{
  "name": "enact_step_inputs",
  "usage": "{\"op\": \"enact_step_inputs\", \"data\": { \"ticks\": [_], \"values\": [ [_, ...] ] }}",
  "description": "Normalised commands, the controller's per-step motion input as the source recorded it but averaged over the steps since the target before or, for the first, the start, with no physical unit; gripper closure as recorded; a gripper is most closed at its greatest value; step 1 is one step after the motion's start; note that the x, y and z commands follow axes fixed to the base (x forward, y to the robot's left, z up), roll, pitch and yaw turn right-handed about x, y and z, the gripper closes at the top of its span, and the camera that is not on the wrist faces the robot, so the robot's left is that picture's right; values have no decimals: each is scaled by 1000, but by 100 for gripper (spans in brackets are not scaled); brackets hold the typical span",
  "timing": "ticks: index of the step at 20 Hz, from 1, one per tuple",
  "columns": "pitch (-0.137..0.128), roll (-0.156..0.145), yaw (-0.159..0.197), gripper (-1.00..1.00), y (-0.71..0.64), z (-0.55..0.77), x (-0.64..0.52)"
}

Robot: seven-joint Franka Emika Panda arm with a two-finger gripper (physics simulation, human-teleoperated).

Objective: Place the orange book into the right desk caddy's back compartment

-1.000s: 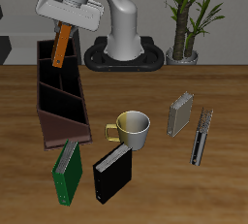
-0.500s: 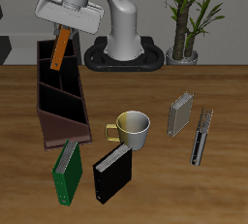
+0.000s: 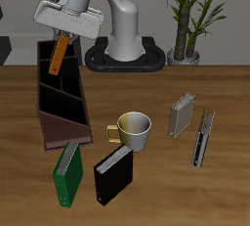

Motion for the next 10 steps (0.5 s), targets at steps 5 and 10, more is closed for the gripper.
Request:
{"op": "enact_step_inputs", "data": {
  "ticks": [5, 10],
  "values": [
    [15, -10, -3, 100, -22, -115, 95],
    [-26, 17, 11, 100, 119, 78, 13]
  ]
}}
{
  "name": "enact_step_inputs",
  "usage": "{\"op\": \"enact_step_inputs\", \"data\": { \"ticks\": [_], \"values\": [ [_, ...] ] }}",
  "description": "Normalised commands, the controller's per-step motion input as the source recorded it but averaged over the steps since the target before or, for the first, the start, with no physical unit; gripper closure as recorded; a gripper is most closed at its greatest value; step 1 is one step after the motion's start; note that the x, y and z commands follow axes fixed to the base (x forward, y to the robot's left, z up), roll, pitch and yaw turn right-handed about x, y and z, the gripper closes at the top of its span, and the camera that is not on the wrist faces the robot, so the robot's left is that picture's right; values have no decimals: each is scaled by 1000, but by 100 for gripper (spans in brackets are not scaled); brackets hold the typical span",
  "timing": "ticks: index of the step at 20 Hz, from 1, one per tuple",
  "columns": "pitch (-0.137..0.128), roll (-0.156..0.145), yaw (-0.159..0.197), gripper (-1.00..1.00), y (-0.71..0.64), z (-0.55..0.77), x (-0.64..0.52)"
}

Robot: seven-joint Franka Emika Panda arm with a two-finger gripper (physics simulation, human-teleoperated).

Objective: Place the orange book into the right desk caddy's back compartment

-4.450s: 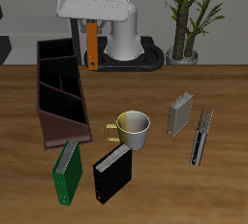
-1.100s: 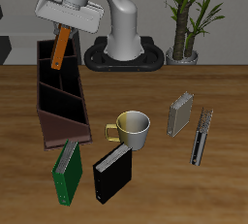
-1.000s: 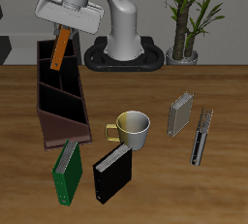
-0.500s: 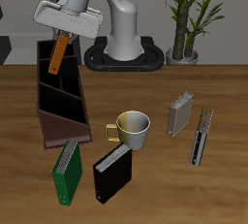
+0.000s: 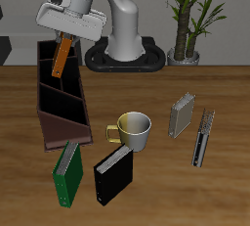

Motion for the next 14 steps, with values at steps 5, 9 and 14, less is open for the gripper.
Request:
{"op": "enact_step_inputs", "data": {
  "ticks": [5, 9, 14],
  "values": [
    [-49, 15, -13, 100, 124, 200, -41],
    [-27, 15, 8, 100, 62, 68, -20],
    [86, -22, -5, 100, -148, -433, 128]
  ]
}}
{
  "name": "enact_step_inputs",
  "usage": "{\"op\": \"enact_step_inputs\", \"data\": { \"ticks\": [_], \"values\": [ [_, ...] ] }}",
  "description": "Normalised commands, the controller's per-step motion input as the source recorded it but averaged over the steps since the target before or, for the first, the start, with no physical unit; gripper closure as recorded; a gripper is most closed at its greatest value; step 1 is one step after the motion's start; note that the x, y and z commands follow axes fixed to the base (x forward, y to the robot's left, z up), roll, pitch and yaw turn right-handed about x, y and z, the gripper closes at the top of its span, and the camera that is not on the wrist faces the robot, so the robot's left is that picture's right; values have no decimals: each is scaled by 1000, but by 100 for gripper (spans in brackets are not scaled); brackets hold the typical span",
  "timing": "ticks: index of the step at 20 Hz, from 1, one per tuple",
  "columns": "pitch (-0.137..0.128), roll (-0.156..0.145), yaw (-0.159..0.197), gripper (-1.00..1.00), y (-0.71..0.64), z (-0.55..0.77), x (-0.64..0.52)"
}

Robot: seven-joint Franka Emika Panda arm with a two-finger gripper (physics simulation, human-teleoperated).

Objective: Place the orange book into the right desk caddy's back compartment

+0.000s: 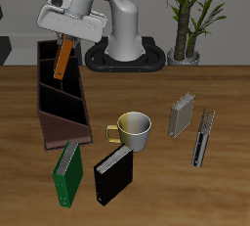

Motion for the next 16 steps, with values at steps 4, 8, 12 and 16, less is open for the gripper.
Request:
{"op": "enact_step_inputs", "data": {
  "ticks": [4, 8, 12, 16],
  "values": [
    [37, -10, -13, 100, -69, -254, 47],
    [57, -4, -6, 100, -45, -291, 32],
    [17, -27, -7, 100, -30, -105, 13],
    [69, -48, -27, 100, -181, -246, 57]
  ]
}}
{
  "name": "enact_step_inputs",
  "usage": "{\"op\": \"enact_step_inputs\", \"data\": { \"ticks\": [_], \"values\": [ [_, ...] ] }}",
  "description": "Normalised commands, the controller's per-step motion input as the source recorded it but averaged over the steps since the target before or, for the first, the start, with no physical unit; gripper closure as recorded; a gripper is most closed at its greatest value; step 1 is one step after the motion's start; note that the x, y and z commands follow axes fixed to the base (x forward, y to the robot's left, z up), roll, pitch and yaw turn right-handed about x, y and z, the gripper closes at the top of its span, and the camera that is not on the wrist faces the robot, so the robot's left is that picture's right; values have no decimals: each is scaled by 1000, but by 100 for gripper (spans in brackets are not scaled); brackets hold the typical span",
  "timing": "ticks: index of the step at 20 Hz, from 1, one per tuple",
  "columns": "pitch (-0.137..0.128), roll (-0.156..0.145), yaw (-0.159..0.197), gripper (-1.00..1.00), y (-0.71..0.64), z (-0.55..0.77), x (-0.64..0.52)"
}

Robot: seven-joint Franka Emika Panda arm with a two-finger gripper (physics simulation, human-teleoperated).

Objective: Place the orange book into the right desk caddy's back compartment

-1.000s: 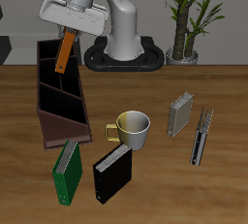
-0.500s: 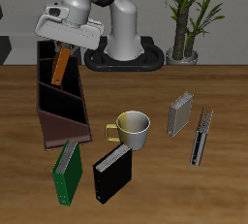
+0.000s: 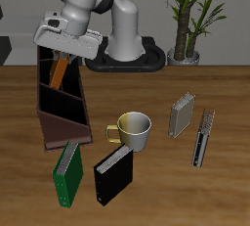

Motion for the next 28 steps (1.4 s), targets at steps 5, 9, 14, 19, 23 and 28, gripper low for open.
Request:
{"op": "enact_step_inputs", "data": {
  "ticks": [5, 9, 14, 19, 23, 28],
  "values": [
    [42, -49, -11, 100, -168, -204, 55],
    [34, -23, 4, 100, -46, -164, 4],
    [48, -17, 4, 100, -69, -209, 34],
    [80, -3, -30, -100, -69, -191, 36],
    [5, -46, -18, -100, -48, 11, -38],
    [-22, 1, -12, -100, 15, 173, -43]
  ]
}}
